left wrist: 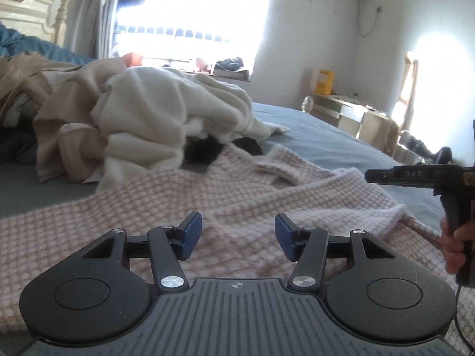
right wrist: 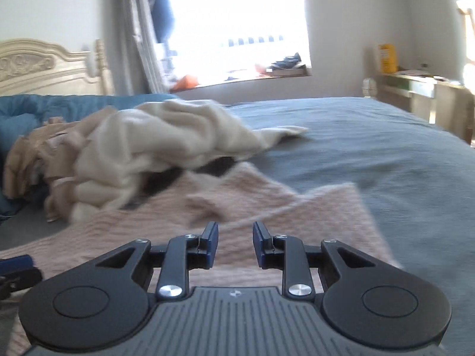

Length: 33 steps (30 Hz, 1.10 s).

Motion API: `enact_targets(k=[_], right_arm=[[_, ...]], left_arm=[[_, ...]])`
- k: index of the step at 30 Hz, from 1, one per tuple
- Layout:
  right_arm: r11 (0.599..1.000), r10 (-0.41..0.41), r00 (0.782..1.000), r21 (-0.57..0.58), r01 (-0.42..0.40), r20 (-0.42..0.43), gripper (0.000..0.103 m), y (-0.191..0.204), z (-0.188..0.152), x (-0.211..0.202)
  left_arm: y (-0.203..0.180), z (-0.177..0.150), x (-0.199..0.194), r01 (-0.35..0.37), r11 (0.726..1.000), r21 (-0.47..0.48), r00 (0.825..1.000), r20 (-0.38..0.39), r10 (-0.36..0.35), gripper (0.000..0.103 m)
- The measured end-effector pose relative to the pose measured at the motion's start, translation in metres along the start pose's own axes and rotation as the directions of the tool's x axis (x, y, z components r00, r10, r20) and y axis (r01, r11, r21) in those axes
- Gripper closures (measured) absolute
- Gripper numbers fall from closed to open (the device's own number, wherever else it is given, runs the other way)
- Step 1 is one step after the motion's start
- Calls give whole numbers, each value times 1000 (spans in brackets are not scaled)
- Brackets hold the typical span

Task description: Fold clothes

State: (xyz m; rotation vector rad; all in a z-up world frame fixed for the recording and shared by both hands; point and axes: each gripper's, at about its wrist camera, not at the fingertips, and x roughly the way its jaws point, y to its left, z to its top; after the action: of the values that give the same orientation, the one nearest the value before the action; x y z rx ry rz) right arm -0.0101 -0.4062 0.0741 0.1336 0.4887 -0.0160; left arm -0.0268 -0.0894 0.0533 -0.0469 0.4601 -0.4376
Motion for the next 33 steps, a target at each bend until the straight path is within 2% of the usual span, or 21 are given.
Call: enact_targets(k=[1,4,7,10,14,17,20,23,26,27,30,33], right_arm=[[999,-38,999,8,38,-4,62,-20,-3,-6],[994,-109,994,-7,109,-12,59,-66,-15,-21],[996,-85,994,-41,82,-73,47,-86,-28,-21],[993,-64,986,-112,46,-156,46,-81,-39,-6],[965,-158,973,-236,116,-170,46,-63,-45,27],[966,-192,974,-200,165,-120,46,-76,-40,40],[979,-197,977,-60,193,-75,46,-111,-34,32],[976,-179,978,110,190,-105,41,-157,-39,28],[972,-116,984,190,140,-132,38,-172,-39,28],[971,-102,985,202,130,-140,38,-175,-39,27],[982,-137,976,107,156,-168,35,-165,-40,17],[983,-162,966,48,174,-201,29,-161,-40,2]], left_arm=[[-6,-2,8,-6,1000,19,1000,-20,6,48],[-12,-8,26,-18,999,46,998,-65,21,48],[-10,-13,34,-46,998,47,994,-93,50,48],[-10,-13,36,-66,996,54,992,-100,71,48],[-15,-12,38,-83,994,75,990,-106,91,48],[-20,-10,39,-86,993,84,989,-111,95,48],[-24,-10,45,-81,991,106,989,-118,94,46],[-26,-13,55,-78,989,129,986,-137,96,41],[-23,-16,60,-84,988,126,984,-144,102,37],[-22,-17,59,-87,989,121,984,-143,104,37],[-17,-17,57,-95,989,109,983,-145,110,36],[-18,-14,46,-98,986,135,987,-112,114,36]])
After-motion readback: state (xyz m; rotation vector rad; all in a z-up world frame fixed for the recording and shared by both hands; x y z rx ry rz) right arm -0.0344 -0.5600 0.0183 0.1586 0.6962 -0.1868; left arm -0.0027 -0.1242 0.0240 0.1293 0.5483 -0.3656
